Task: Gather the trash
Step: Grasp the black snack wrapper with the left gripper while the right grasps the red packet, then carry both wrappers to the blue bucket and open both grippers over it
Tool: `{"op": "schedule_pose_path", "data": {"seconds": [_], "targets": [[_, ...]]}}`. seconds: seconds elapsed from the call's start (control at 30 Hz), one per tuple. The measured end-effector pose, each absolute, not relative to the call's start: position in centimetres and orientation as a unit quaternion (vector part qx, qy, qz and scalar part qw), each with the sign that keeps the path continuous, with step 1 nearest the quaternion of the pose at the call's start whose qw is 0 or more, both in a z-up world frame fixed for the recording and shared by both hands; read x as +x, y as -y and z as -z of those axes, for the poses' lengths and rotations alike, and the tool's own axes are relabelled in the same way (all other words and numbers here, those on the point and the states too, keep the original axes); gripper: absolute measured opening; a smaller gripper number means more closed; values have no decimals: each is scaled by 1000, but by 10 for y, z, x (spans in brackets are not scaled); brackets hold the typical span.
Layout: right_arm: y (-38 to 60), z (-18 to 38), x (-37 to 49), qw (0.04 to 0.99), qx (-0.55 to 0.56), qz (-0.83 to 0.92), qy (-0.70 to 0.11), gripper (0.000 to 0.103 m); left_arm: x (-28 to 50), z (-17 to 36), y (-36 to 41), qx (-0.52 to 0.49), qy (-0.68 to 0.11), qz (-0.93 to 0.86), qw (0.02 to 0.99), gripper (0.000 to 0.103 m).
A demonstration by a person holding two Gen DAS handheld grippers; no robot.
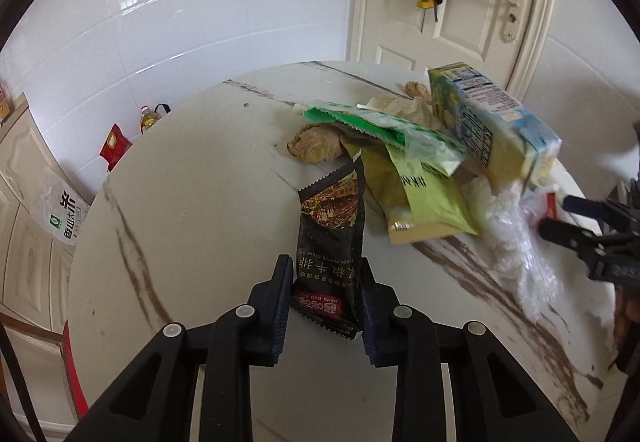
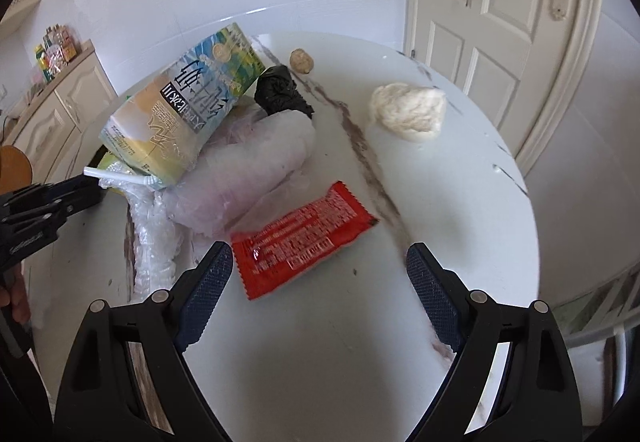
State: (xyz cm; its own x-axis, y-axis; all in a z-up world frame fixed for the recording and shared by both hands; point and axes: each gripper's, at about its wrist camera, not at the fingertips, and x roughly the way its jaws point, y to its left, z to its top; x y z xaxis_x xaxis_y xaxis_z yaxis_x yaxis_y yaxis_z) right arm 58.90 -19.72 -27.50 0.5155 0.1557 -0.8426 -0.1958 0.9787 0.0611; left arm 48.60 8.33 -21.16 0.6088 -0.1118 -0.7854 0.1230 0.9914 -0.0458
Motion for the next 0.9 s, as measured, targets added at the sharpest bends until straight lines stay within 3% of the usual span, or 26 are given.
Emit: {"op": "schedule_pose_path", "data": {"seconds": [0.27, 0.43, 0.5, 0.77, 0.9], "targets": [[184, 278, 597, 870, -69, -99, -479, 85, 464, 203, -73, 3, -434, 84, 897, 26], [194, 272, 584, 872, -71, -109, -472, 44, 454, 199, -64, 2, -431, 96, 897, 26], [201, 270, 581, 871, -68, -111, -474, 36, 449, 197, -61, 1, -429, 98, 898, 26], [233, 265, 557, 875, -20, -138, -464, 18, 425, 183, -46, -3, -413, 114, 903, 26], [245, 263, 542, 874, -2, -151, -461, 15, 411, 171, -32, 3, -401, 130, 907, 26]]}}
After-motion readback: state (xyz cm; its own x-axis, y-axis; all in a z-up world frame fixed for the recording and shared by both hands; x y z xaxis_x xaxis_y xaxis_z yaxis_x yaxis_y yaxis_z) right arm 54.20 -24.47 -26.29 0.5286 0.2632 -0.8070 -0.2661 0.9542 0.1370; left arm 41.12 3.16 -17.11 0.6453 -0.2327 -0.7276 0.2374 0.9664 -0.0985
